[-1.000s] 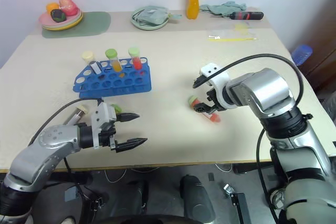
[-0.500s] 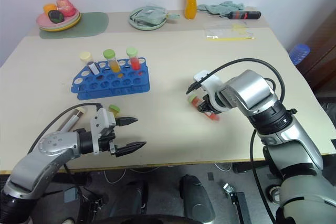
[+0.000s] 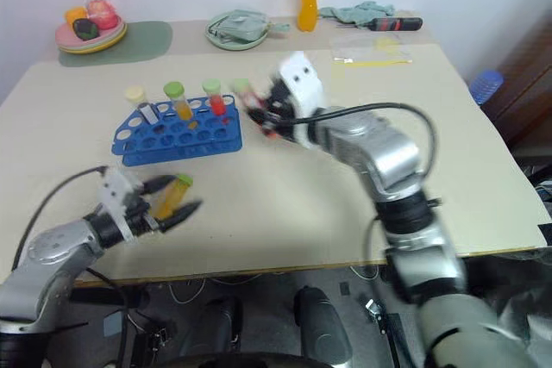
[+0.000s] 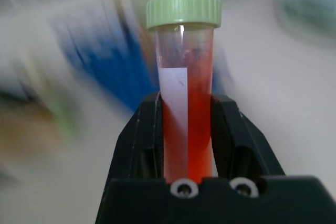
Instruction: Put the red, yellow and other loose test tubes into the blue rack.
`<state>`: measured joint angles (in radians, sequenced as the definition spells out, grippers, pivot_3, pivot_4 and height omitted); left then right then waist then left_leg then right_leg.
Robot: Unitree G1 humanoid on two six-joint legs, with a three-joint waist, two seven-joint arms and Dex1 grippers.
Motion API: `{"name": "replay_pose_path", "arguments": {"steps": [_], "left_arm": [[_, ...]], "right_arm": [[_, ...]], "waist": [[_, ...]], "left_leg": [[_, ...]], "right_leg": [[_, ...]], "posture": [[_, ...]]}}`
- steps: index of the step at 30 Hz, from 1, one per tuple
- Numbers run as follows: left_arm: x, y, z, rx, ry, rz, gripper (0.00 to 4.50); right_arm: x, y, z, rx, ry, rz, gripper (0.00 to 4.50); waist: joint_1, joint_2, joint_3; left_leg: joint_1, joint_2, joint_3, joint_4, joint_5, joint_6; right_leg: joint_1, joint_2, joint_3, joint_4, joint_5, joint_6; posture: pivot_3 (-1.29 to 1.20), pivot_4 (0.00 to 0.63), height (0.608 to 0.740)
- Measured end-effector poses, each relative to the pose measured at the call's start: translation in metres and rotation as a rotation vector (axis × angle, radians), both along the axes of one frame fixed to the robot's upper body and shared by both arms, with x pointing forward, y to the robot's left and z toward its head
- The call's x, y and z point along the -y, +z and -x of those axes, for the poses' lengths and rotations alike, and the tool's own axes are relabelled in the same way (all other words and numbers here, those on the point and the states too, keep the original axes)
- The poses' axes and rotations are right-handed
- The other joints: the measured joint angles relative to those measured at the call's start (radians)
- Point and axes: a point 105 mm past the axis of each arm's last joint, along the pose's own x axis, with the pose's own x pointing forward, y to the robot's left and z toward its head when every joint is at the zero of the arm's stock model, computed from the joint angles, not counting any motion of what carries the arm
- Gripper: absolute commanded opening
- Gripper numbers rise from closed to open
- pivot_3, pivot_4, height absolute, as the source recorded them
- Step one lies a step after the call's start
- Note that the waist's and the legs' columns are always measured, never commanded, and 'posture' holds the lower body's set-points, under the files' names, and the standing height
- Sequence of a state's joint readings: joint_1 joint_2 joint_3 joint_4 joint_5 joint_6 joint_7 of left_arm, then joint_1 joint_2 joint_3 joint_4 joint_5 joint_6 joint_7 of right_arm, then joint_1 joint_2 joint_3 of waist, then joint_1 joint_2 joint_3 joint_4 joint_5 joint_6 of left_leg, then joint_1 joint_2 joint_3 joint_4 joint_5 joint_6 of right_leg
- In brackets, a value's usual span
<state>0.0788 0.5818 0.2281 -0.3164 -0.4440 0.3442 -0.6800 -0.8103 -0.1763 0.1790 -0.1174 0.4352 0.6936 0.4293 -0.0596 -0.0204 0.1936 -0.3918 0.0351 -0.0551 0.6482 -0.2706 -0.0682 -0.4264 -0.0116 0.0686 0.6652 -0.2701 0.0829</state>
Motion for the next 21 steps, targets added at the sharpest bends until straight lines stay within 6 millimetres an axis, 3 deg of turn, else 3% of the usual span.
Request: {"name": "replay_pose_path", "arguments": {"steps": [3,6,14,21], "left_arm": [[-0.009,0.002,-0.004,0.03,0.054,0.008,4.5],[-0.015,0.005,-0.005,0.048,0.079,0.009,4.5],[-0.019,0.015,-0.001,0.069,0.099,-0.005,4.5],[-0.004,0.032,0.0,0.088,0.09,-0.006,4.5]], "right_arm": [[-0.019,0.008,-0.011,0.073,-0.038,-0.169,0.76],[-0.033,-0.003,-0.022,0.097,-0.075,-0.277,0.76],[-0.039,-0.058,-0.037,0.05,-0.113,-0.227,0.76],[-0.035,-0.079,-0.044,0.044,-0.167,-0.174,0.76]], "waist": [[0.006,-0.001,0.0],[0.009,-0.001,-0.001],[0.01,0.0,0.0],[0.005,-0.001,0.0]], "left_leg": [[0.0,-0.002,0.001,0.001,0.0,0.0],[0.0,-0.002,0.001,0.0,0.0,0.0],[0.0,-0.002,0.001,0.0,0.0,0.0],[0.001,-0.002,0.0,0.0,0.0,0.0]], "right_leg": [[0.0,-0.003,0.0,0.0,0.0,0.0],[0.0,-0.003,0.0,0.0,0.0,0.0],[0.0,-0.003,0.0,0.0,0.0,0.0],[0.0,-0.003,0.0,0.0,0.0,0.0]], "posture": [[0.0,0.15,0.74],[0.0,0.15,0.74],[0.0,0.15,0.74],[0.0,0.15,0.74]]}}
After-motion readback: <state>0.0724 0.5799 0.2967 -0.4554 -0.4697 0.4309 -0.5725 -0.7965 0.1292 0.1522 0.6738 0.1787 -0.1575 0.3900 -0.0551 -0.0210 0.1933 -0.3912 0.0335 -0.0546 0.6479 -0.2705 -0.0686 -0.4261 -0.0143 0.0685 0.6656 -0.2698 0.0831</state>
